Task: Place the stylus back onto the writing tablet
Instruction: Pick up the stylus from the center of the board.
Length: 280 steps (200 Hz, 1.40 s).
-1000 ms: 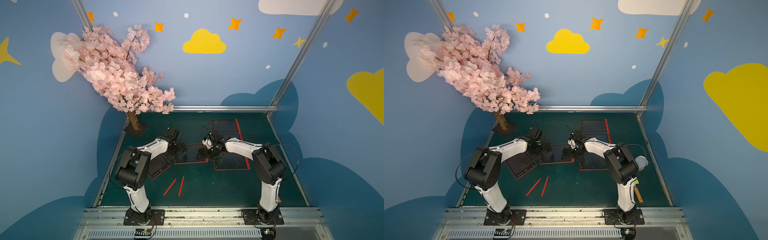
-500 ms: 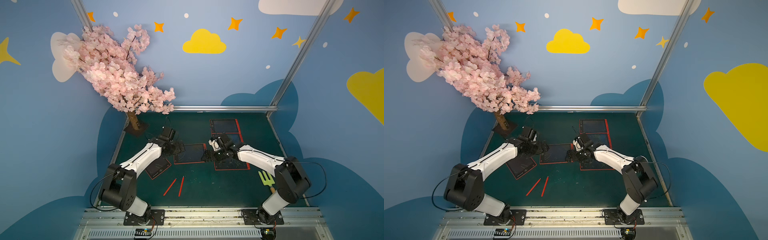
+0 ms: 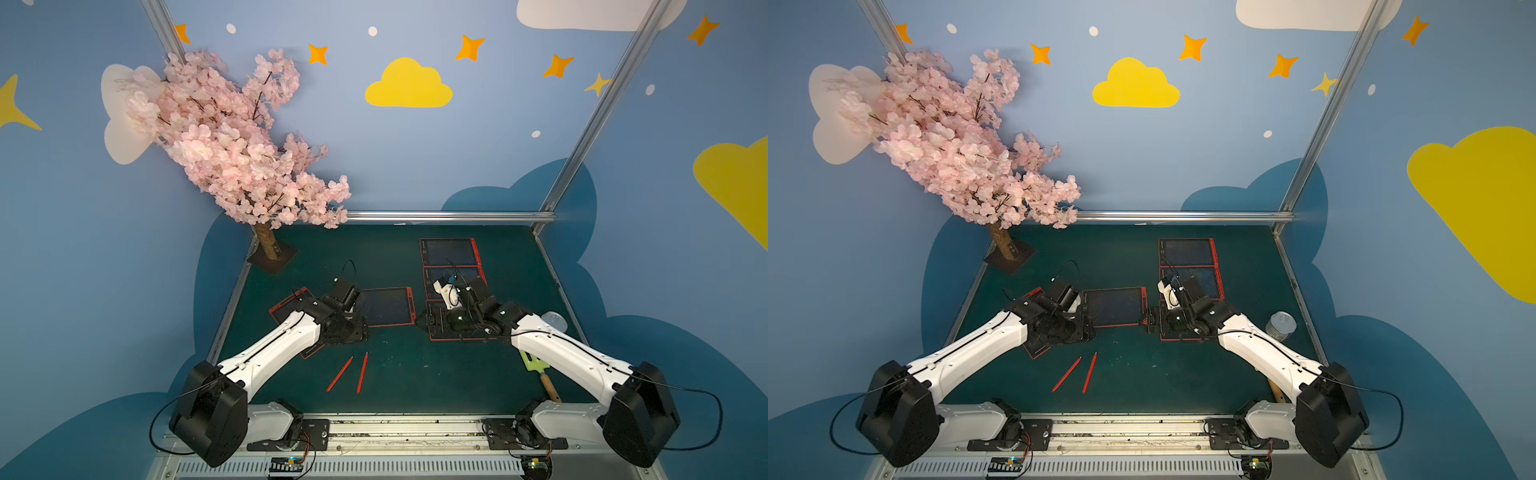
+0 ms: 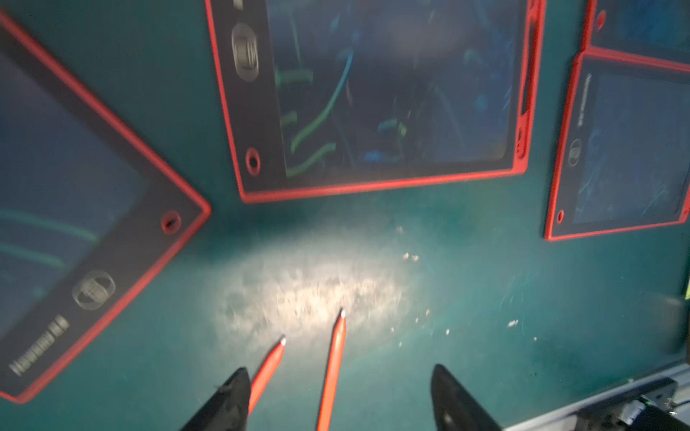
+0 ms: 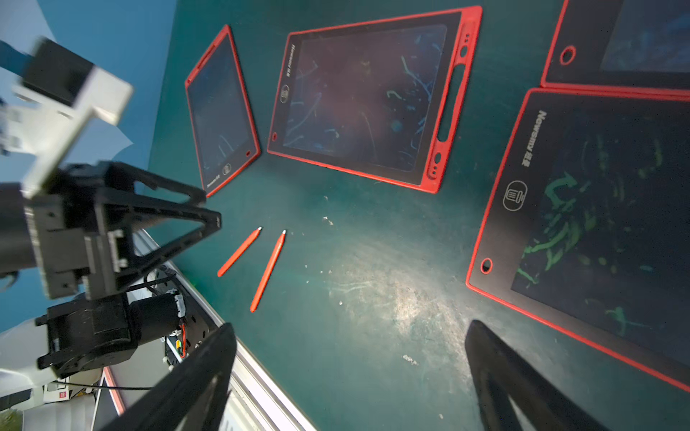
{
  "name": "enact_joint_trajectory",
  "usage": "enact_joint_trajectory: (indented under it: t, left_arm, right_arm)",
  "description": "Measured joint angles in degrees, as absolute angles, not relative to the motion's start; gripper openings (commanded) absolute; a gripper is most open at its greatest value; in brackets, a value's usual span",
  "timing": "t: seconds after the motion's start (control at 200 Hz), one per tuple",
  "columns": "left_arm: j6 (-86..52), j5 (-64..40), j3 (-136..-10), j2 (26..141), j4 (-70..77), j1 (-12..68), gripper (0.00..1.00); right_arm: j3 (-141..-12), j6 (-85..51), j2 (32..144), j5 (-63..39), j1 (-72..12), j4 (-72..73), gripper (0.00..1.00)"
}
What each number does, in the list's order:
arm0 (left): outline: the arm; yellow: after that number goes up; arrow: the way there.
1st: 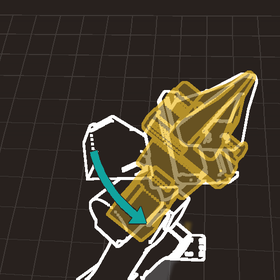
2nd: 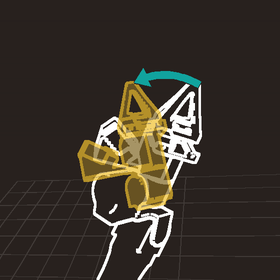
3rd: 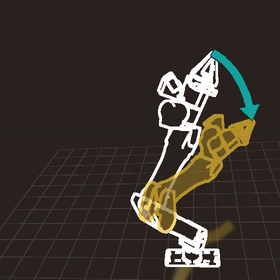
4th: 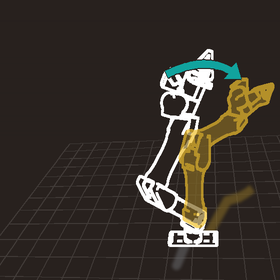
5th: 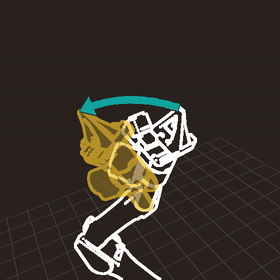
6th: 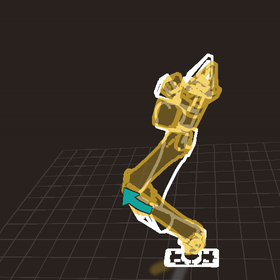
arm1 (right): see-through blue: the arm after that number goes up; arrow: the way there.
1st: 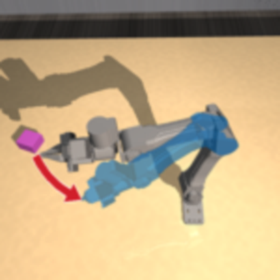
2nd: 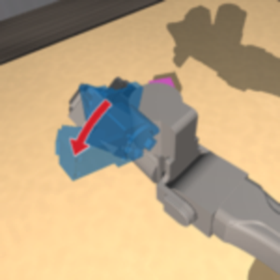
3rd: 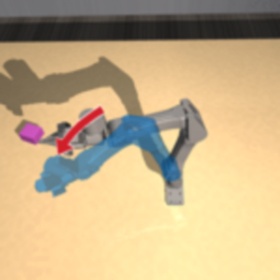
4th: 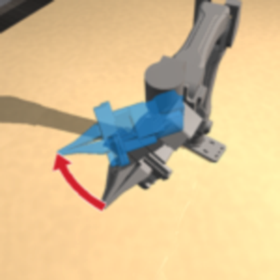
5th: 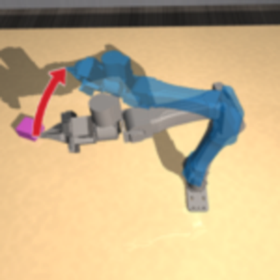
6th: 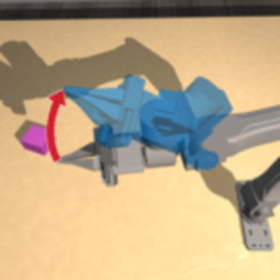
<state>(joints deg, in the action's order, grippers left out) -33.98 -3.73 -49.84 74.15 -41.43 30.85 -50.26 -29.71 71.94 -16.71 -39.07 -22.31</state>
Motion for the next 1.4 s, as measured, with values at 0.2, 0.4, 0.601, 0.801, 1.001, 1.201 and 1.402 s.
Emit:
enact_joint_trajectory:
  t: [0.2,0.4,0.601,0.801,1.001,1.201,1.402]
  left_arm:
    - [-34.2,-7.5,-45.5,74.1,-41.9,32.9,0.50]
    - [-32.8,-10.7,-45.1,78.5,-39.9,33.6,0.46]
    - [-31.0,-11.8,-45.1,83.0,-37.6,33.9,0.38]
    - [-29.5,-9.6,-45.8,85.5,-37.6,34.3,0.30]
    - [-28.5,-8.4,-46.5,87.4,-37.5,34.3,0.26]
    - [-28.3,-8.1,-46.9,89.2,-37.3,34.3,0.23]
    - [-28.3,-8.0,-47.2,89.6,-37.1,34.3,0.20]
  right_arm:
    - [-47.6,-29.6,69.2,-18.6,-39.1,-22.3,0.94]
    - [-46.4,-29.1,68.8,-19.6,-39.1,-23.1,0.94]
    - [-45.3,-29.2,68.1,-19.6,-39.1,-23.2,0.93]
    - [-44.6,-29.6,68.1,-19.8,-39.1,-22.8,0.93]
    - [-44.6,-29.7,68.1,-20.1,-39.1,-22.2,0.93]
    - [-44.5,-29.8,68.2,-20.2,-39.2,-22.0,0.93]
    - [-44.0,-29.9,68.2,-20.2,-39.2,-21.7,0.93]
